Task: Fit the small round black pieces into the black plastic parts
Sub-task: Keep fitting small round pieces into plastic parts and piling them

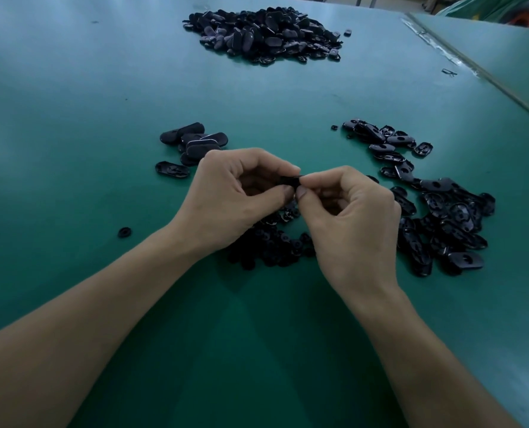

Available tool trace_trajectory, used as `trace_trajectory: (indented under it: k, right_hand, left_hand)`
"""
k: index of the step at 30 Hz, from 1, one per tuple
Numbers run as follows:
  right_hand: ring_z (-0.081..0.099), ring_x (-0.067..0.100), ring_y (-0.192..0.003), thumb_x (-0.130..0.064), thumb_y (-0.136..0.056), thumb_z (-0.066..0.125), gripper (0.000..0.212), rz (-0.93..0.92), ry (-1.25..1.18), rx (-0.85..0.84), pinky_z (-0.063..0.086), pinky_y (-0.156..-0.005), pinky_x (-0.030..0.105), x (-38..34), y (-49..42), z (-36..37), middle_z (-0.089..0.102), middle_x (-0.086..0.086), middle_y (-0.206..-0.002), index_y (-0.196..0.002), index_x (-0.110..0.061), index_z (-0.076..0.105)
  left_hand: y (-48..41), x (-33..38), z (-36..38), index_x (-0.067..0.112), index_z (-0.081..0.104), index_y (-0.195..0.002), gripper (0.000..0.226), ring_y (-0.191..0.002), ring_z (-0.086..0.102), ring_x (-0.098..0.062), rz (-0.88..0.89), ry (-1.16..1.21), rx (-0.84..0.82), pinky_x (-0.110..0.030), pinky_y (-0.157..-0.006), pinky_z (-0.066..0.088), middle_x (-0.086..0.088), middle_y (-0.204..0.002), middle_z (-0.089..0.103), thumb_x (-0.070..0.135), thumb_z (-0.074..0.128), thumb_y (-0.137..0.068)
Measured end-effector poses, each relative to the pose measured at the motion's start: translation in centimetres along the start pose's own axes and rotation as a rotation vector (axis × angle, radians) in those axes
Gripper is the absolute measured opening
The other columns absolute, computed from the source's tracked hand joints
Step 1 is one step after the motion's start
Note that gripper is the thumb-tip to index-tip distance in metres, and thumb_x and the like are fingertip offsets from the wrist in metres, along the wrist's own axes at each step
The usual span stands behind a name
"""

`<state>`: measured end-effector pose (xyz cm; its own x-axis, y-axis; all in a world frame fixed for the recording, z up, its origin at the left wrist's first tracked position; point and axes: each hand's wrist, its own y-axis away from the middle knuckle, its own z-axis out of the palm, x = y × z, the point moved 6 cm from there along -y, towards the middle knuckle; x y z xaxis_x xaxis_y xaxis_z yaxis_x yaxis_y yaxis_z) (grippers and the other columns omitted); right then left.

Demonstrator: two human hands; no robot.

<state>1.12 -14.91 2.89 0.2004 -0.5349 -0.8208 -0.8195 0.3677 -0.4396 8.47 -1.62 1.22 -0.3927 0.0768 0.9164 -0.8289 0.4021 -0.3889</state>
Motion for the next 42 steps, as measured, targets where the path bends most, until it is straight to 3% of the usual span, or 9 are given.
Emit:
trace_trajectory:
  k: [4,7,14,21,33,42]
  right_hand:
    - [0.066,0.002,-0.065,-0.007,-0.086,0.073,0.014,-0.039,0.054,-0.001,0.046,-0.060,0.006,-0.29,0.07,-0.03,0.068,-0.021,-0.073,-0.087,-0.021,0.075]
    - [0.067,-0.002,-0.072,-0.006,-0.086,0.073,0.014,-0.034,0.055,-0.014,0.046,-0.067,0.005,-0.15,0.12,0.20,0.069,-0.021,-0.077,-0.092,-0.018,0.078]
    - [0.065,0.002,-0.081,-0.006,-0.088,0.072,0.016,-0.093,0.118,0.001,0.043,-0.074,0.003,-0.56,0.14,0.23,0.073,-0.004,-0.084,-0.100,-0.015,0.079]
    - [0.064,0.004,-0.080,-0.007,-0.087,0.073,0.016,-0.117,0.134,0.001,0.044,-0.074,0.004,-0.86,0.30,0.20,0.072,-0.003,-0.085,-0.100,-0.014,0.078]
    - [0.063,0.003,-0.088,-0.004,-0.087,0.072,0.021,-0.113,0.148,-0.046,0.044,-0.079,0.003,-0.88,0.28,0.38,0.073,-0.002,-0.093,-0.106,-0.012,0.077]
    - [0.059,-0.004,-0.075,-0.008,-0.085,0.075,0.017,-0.112,0.128,-0.018,0.041,-0.070,0.002,-0.44,0.13,0.20,0.066,-0.008,-0.085,-0.100,-0.017,0.079]
  left_hand:
    - [-0.03,0.02,-0.08,0.019,0.075,-0.088,0.022,-0.082,0.074,-0.013,0.006,0.005,0.009,-0.026,-0.078,0.059,0.002,-0.090,0.078,0.001,0.075,-0.077]
    - [-0.06,-0.11,-0.22,0.017,0.074,-0.088,0.024,-0.081,0.075,-0.015,-0.008,0.007,0.005,-0.027,-0.078,0.060,0.000,-0.090,0.078,-0.004,0.073,-0.077]
    - [-0.20,-0.34,-0.25,0.014,0.072,-0.088,0.016,-0.080,0.072,-0.018,-0.047,0.038,0.009,-0.033,-0.080,0.061,-0.005,-0.086,0.077,0.002,0.072,-0.078]
    - [-0.29,-0.55,-0.52,0.011,0.071,-0.091,0.020,-0.072,0.071,-0.009,-0.069,0.064,-0.007,-0.020,-0.071,0.057,0.002,-0.079,0.076,-0.008,0.070,-0.086]
    - [-0.26,-0.59,-0.69,0.010,0.069,-0.087,0.018,-0.063,0.071,-0.008,-0.107,0.069,0.050,-0.020,-0.065,0.058,0.002,-0.070,0.075,-0.006,0.074,-0.083]
    - [-0.25,-0.46,-0.56,0.012,0.069,-0.086,0.020,-0.063,0.070,-0.007,-0.111,0.054,0.038,-0.020,-0.064,0.057,0.002,-0.070,0.075,-0.008,0.072,-0.085]
